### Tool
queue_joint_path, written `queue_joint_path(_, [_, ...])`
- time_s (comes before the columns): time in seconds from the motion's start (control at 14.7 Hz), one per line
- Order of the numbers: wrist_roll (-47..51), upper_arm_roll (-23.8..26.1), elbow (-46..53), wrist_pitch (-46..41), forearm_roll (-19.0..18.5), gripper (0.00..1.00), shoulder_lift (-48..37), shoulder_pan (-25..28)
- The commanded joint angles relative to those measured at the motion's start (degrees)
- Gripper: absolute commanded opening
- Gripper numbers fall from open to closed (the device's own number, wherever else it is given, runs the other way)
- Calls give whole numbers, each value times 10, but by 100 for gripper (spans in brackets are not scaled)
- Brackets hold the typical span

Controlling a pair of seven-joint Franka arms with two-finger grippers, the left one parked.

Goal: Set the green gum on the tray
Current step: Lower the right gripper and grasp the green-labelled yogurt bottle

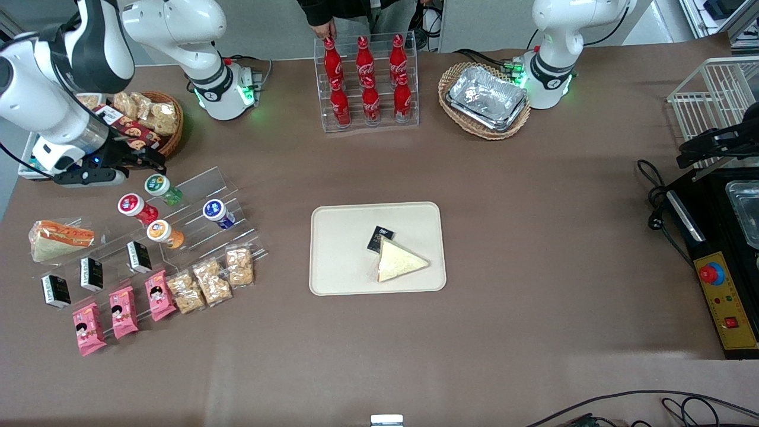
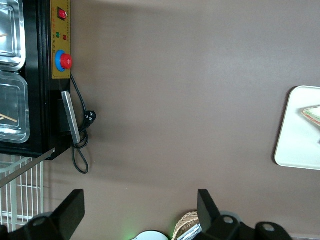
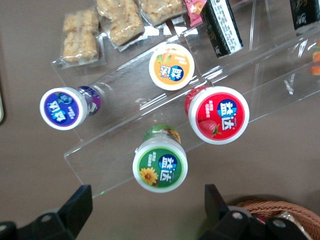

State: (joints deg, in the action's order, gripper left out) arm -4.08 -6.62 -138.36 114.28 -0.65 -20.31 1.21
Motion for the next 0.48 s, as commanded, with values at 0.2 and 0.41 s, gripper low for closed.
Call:
queue_joint_path(0.2, [40, -2, -34, 44, 9, 100, 21, -1])
queue_joint_path(0.41, [65, -1, -44, 47, 8, 100, 20, 2])
